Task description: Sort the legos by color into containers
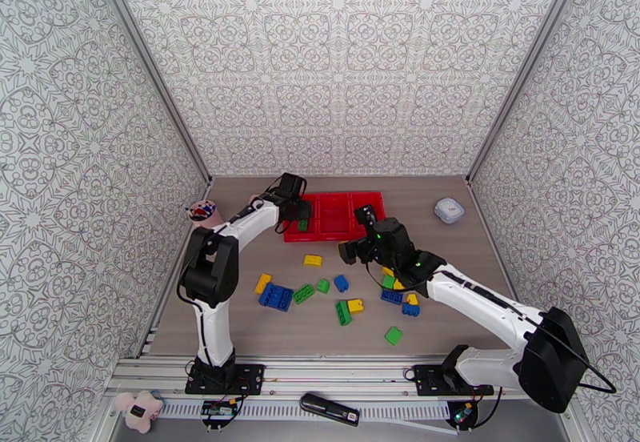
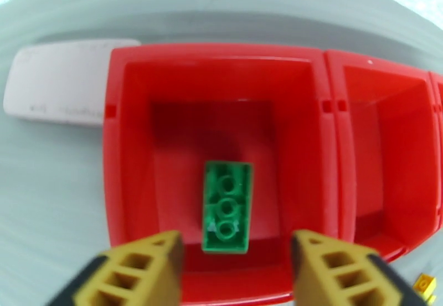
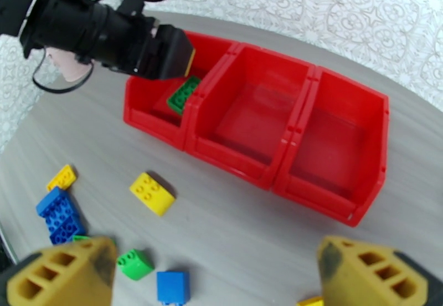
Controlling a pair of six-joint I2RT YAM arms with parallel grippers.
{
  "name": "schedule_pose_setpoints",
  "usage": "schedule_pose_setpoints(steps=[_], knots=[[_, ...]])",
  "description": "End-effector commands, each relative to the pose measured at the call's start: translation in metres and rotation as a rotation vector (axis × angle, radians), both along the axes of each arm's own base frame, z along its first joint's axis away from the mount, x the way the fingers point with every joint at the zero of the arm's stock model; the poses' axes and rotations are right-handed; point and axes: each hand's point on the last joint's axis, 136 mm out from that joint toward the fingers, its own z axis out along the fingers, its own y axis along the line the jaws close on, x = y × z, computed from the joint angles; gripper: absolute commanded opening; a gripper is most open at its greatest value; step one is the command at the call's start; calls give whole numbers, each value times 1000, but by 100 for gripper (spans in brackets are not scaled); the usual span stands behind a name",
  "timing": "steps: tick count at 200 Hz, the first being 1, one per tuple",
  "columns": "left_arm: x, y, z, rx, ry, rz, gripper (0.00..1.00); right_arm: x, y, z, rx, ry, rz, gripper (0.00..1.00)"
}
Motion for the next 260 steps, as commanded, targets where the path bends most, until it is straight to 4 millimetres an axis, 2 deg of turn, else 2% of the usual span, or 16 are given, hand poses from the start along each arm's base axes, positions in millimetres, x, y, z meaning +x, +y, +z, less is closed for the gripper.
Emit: schedule_pose_setpoints(steps=[1,17,37,71,125,158,179,214,260], knots=[[-12,-4,30,-26,-53,-36,70,-2,-15,9,-4,4,-85,100],[-25,-6,42,-27,-77,-55,81,-7,-24,5,-14,27,-118,100],[-45,-9,57,-31,-119,-85,87,-15,-37,-3,-46,70,-157,100],[-84,-31,82,-50,-243,-220,100,-27,-65,-20,-104,167,-242,100],[-164,-70,111,-68,-445,-546,100,-38,-95,-48,-180,363,-258,100],[-214,-95,115,-51,-591,-782,99,-35,-108,-60,-248,441,-248,100],[-230,-100,113,-103,-632,-842,100,-31,-111,-69,-297,491,-214,100],[-245,-111,115,-125,-664,-925,100,-19,-116,-85,-375,546,-158,100],[-260,-124,108,-144,-654,-1004,100,-11,-117,-110,-448,595,-99,88]])
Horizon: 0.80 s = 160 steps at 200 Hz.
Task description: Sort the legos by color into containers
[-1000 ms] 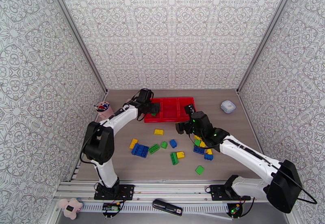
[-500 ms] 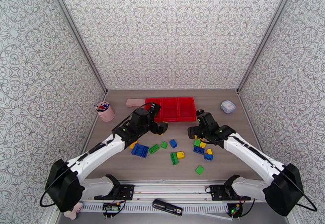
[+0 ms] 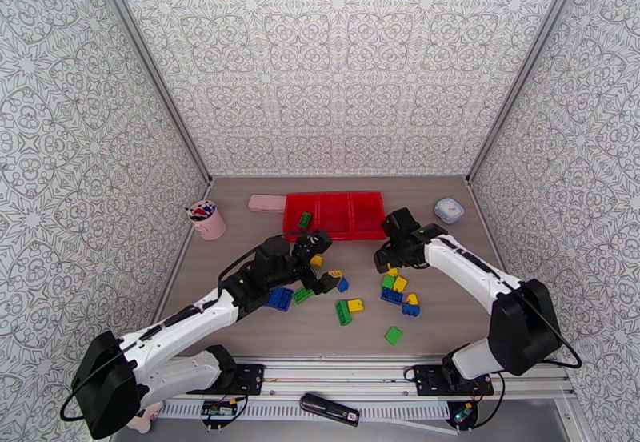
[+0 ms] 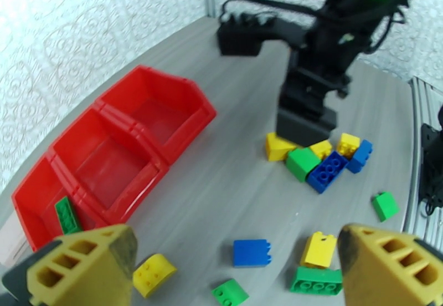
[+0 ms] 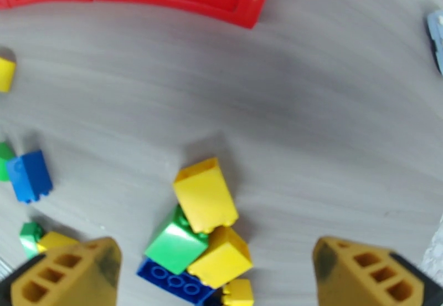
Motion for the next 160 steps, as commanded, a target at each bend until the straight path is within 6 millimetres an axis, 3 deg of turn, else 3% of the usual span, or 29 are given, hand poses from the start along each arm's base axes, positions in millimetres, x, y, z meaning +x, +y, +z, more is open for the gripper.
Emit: schedule_pose_setpoints(steps=[1,64,138,160], knots=[[-10,-9,2,-16,-24,-69,100,3,4,-3,-16,33,71,87],[-12,-14,-5,-45,-7,-79,100,11,12,-31,-41,123,121,67],[-14,-12,-8,-47,-8,-76,100,17,16,-59,-69,206,149,57],[-14,-12,-10,-46,-5,-74,100,18,15,-63,-77,211,145,49]])
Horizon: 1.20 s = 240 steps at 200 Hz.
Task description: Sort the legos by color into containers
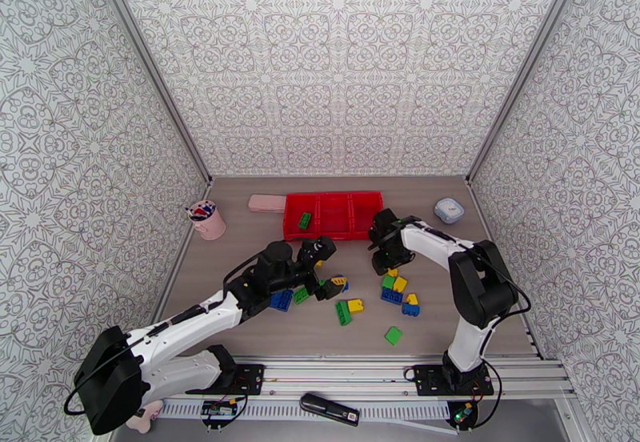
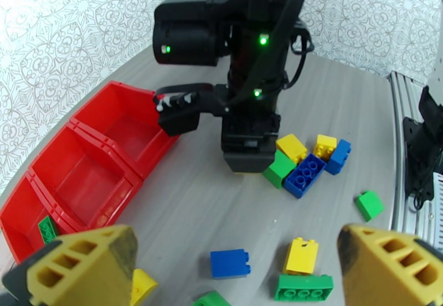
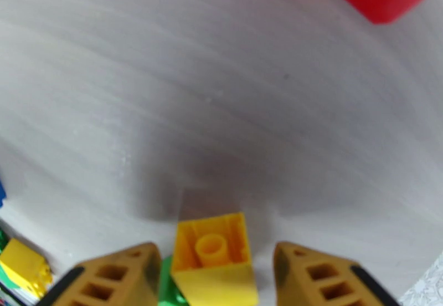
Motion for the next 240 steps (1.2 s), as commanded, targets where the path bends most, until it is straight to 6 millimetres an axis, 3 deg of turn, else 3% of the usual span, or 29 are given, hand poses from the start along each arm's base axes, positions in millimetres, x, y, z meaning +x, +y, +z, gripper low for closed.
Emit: schedule_pose_setpoints(steps=[1,47,82,104,133,168,209,240], knots=[[-5,-1,-2,-10,5,-11,100,5,2,2,2,4,6,49],[-3,2,1,-25,-9,12,100,4,-1,14,2,-15,0,30],[2,6,10,-53,-27,51,100,10,9,50,83,-93,-47,30],[7,9,13,-81,-23,92,100,24,25,80,209,-189,-114,30],[19,14,18,-139,-5,180,100,59,47,119,371,-339,-205,29],[28,15,21,-151,-14,221,100,113,53,147,440,-517,-314,28],[33,12,22,-142,-15,231,100,172,45,139,406,-588,-409,26],[33,13,22,-139,-11,241,100,201,45,122,394,-584,-434,26]])
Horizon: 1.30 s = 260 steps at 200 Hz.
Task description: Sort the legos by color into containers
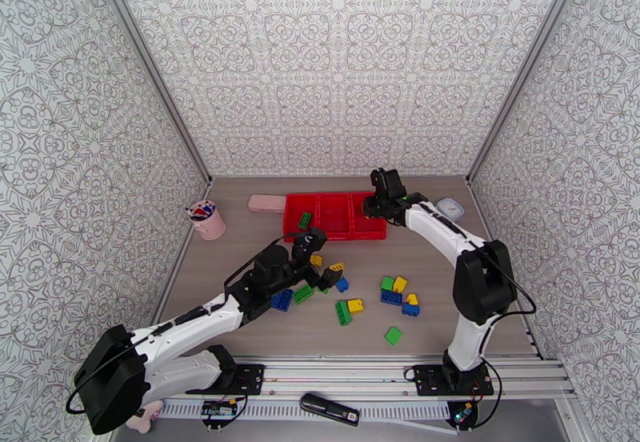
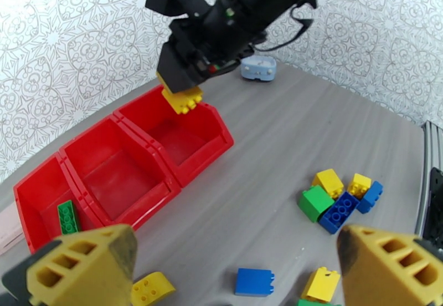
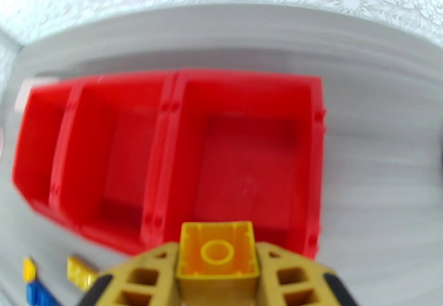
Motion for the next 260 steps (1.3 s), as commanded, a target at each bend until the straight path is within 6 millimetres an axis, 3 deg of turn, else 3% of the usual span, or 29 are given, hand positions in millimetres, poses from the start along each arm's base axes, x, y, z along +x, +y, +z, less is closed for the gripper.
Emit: schedule_pose_setpoints(steps=[1,46,84,104,128,180,208,260], knots=[[4,-2,14,-28,-16,24,100,28,-5,0,1,-33,-60,26],[8,-2,16,-3,-39,29,100,48,-1,-20,-40,-18,-47,30],[7,4,18,16,-51,35,100,35,-1,8,-21,-56,-18,56],[5,10,16,20,-48,39,100,14,-3,22,-10,-75,18,68],[-5,14,11,21,0,0,100,-21,-5,26,-13,-66,83,77],[-22,39,-3,36,62,-4,100,-98,1,25,-65,-27,232,87],[-17,59,-2,-29,156,64,100,-137,19,17,-106,22,303,89],[-30,80,-3,53,87,41,100,-191,61,-15,-102,132,361,89]])
